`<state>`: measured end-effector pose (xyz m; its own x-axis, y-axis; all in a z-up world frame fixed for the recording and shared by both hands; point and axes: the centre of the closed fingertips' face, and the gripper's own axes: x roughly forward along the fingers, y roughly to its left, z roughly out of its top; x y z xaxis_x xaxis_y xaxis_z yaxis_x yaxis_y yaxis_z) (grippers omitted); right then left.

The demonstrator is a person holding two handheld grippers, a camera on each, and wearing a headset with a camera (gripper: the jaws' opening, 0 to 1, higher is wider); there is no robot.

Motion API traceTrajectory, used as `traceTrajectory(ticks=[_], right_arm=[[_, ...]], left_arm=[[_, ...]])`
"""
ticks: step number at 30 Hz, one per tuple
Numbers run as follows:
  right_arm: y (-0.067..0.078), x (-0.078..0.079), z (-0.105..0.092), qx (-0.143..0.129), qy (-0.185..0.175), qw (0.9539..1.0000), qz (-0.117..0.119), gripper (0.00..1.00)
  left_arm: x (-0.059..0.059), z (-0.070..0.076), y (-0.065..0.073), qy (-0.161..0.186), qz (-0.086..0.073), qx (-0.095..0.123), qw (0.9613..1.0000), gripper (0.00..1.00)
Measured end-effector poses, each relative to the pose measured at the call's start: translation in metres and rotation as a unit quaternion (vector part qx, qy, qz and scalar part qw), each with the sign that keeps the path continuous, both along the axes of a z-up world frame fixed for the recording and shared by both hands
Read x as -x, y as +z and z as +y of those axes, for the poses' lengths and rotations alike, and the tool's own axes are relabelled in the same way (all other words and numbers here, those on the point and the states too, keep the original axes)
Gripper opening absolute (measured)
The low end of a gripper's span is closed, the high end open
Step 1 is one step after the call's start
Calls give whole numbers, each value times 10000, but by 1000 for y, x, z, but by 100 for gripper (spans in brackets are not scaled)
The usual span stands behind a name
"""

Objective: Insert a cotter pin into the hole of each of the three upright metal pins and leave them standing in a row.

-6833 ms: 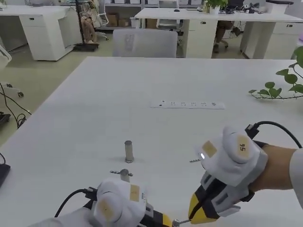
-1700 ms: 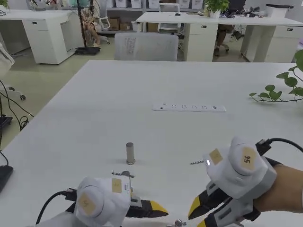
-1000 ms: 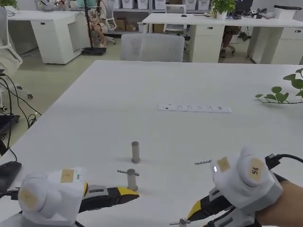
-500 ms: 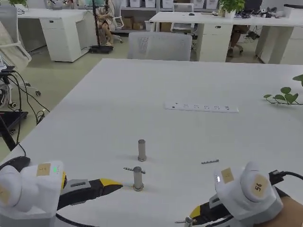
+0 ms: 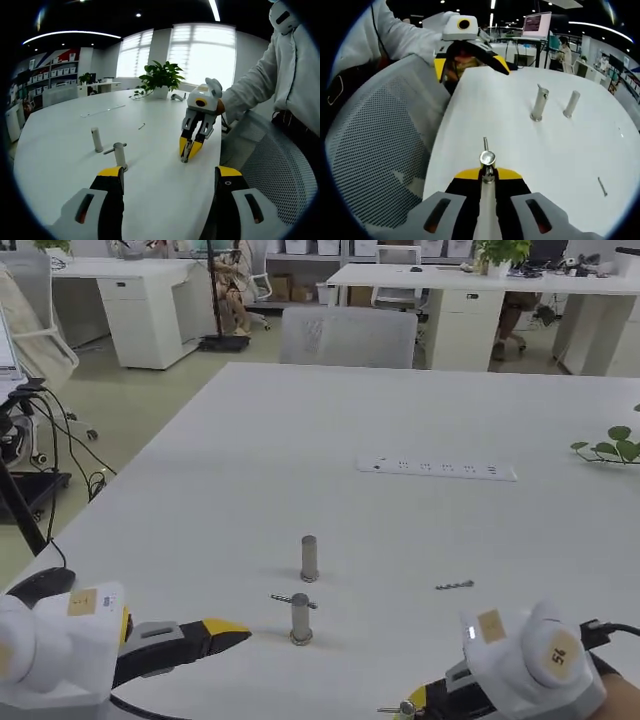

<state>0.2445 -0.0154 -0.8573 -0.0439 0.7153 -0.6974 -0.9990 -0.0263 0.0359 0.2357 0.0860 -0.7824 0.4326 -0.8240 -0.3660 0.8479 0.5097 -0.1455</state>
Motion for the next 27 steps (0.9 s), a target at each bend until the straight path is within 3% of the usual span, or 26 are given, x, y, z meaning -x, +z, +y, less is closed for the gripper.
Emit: traceTrajectory(ticks=[9, 18, 27], right_arm=[[2, -12, 2, -26, -186, 9998, 32, 10], [13, -51, 14, -56, -566, 9983, -122, 10], [19, -80, 27, 15, -667, 9975, -209, 10]], left_arm=[[-1, 3, 0, 59, 10, 35, 10000, 74], [-3, 8, 1, 102, -26, 26, 9999, 74], [-6, 15, 2, 198, -36, 14, 9998, 74]])
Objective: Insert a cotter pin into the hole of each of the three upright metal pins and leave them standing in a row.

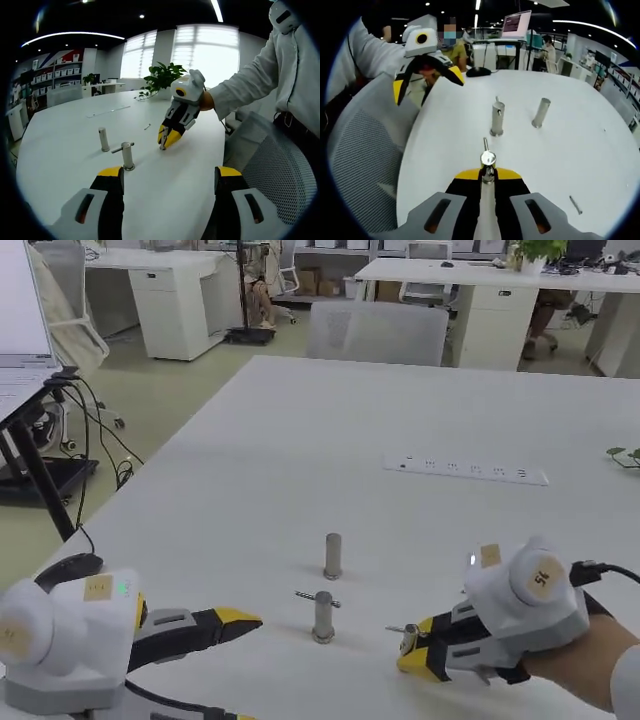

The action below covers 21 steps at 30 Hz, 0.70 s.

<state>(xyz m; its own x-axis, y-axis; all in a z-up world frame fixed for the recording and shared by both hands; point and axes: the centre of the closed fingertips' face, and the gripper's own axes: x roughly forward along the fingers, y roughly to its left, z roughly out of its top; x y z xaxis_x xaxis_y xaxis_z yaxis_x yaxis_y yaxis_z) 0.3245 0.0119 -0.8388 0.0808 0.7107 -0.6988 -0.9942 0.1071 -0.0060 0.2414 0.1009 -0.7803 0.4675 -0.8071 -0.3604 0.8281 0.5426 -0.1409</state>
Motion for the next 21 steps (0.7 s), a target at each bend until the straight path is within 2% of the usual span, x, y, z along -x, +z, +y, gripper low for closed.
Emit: traceTrajectory(ticks=[7, 21], right_arm=[[-2, -15, 10, -17, -94, 10000, 23, 10], [-18, -20, 18, 68, -133, 9998, 88, 10]], left_arm=[[-2, 4, 1, 80, -20, 30, 10000, 74], [-4, 10, -3, 155, 19, 61, 9999, 74]])
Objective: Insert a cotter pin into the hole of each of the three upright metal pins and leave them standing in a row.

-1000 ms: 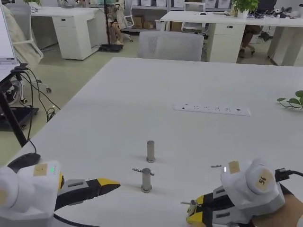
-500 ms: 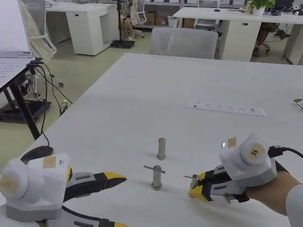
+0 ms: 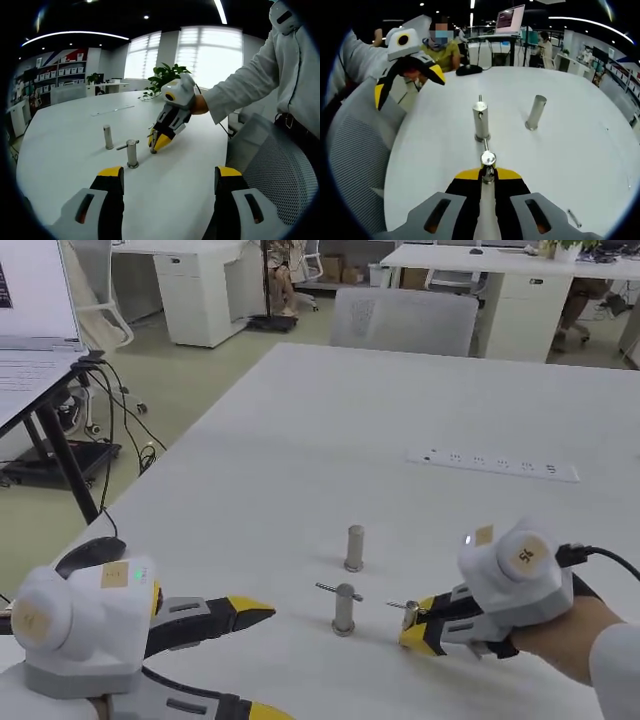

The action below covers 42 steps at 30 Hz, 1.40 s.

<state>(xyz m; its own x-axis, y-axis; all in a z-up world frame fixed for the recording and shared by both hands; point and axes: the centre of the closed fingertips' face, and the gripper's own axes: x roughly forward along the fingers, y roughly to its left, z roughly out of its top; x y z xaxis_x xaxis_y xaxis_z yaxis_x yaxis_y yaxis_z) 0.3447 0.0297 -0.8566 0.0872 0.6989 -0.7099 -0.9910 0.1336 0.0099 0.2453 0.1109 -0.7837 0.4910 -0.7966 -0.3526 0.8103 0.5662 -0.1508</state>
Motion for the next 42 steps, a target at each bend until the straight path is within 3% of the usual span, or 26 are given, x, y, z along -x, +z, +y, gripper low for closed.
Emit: traceTrajectory(ticks=[14, 19, 42], right_arm=[[3, 4, 3, -172, -4, 9998, 122, 12], [4, 2, 0, -232, -99, 9996, 139, 19], [13, 2, -45, -391, -444, 9979, 264, 34]], left_arm=[[-2, 1, 0, 14, -2, 28, 10000, 73], [-2, 0, 2, 6, -23, 23, 10000, 73], [-3, -4, 7, 55, -61, 36, 10000, 74]])
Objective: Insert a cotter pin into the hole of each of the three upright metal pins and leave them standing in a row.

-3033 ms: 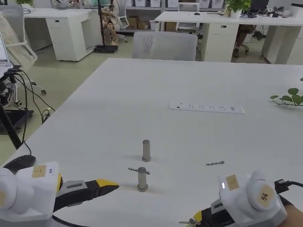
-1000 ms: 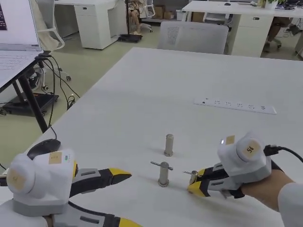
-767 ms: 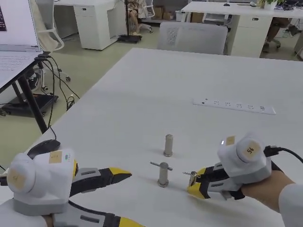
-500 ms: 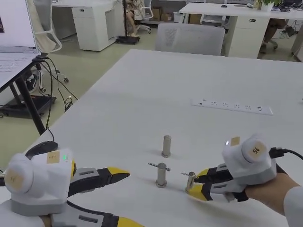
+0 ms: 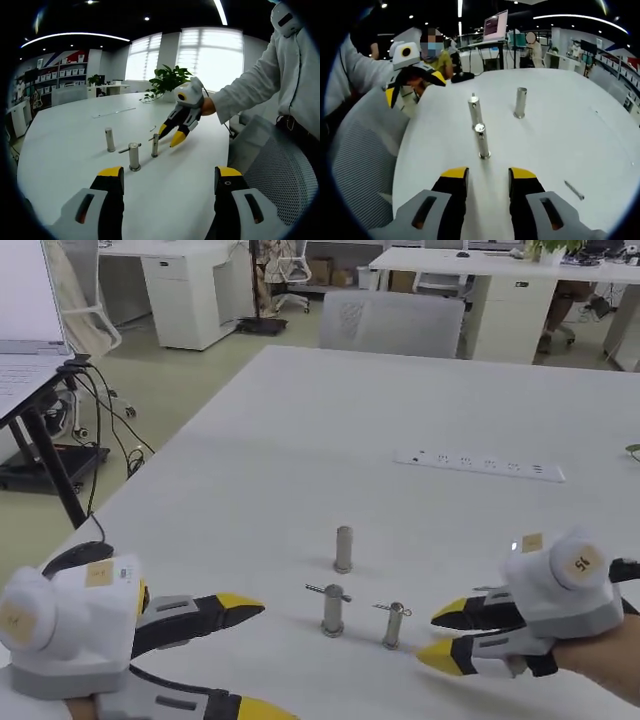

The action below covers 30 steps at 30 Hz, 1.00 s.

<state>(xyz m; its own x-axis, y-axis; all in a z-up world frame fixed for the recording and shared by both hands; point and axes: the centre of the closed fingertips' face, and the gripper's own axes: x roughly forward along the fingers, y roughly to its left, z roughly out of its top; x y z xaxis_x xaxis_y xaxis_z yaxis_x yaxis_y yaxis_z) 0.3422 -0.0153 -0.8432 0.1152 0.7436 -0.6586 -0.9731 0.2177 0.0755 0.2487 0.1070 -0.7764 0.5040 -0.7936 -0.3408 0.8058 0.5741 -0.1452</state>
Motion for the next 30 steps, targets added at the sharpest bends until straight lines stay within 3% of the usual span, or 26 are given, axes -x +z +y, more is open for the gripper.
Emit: traceTrajectory(ticks=[7, 17, 23, 30], right_arm=[[4, -11, -11, 33, -94, 9999, -55, 41], [17, -52, -18, 121, -207, 9993, -278, 40], [23, -70, -7, 133, -191, 9990, -378, 39], [28, -76, 18, 35, -95, 9992, -383, 39]], left_arm=[[-1, 0, 0, -4, -2, -8, 10000, 74], [-3, 1, 1, 21, -2, 9, 10000, 73], [-6, 0, 1, 43, -13, 38, 10000, 74], [-8, 4, 1, 87, -9, 75, 9999, 74]])
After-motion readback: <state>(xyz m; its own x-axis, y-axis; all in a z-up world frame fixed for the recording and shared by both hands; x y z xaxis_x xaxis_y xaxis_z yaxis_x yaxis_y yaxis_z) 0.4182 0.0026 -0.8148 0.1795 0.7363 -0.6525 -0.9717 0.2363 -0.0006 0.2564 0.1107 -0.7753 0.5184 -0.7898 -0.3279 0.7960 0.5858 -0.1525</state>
